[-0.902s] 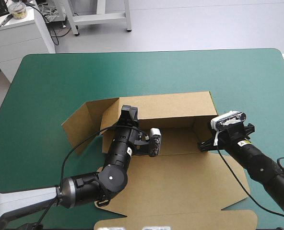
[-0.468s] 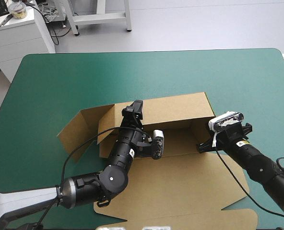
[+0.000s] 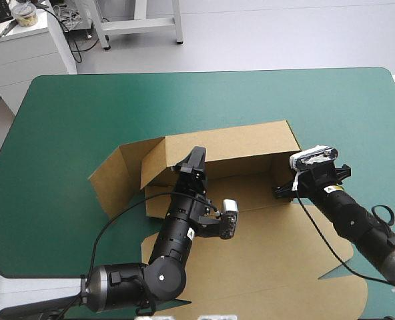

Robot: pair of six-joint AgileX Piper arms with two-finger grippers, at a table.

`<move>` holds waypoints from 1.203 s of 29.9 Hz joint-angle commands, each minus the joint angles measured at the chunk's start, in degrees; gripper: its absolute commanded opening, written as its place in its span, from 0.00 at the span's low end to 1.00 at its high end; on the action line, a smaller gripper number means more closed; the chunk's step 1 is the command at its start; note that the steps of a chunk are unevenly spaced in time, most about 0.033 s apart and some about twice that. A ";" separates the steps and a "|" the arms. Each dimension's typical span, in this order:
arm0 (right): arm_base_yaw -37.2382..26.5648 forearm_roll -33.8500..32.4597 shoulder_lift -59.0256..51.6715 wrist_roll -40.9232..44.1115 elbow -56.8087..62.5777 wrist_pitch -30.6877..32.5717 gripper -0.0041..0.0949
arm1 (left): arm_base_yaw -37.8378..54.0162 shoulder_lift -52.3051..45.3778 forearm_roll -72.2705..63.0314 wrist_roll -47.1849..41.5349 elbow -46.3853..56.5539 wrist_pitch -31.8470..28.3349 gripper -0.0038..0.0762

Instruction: Fold the box

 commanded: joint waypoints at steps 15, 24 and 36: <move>-0.90 1.87 11.41 -0.14 -15.16 -10.90 0.02 | -8.35 -1.79 -0.48 -0.90 -1.51 5.05 0.77; -0.90 1.98 11.41 -0.14 -16.47 -11.54 0.02 | -8.35 -1.79 -3.96 1.54 -1.51 4.46 0.58; -0.90 1.98 11.41 -0.14 -16.47 -10.85 0.02 | 6.02 -2.88 -46.30 34.78 -14.21 -7.32 0.07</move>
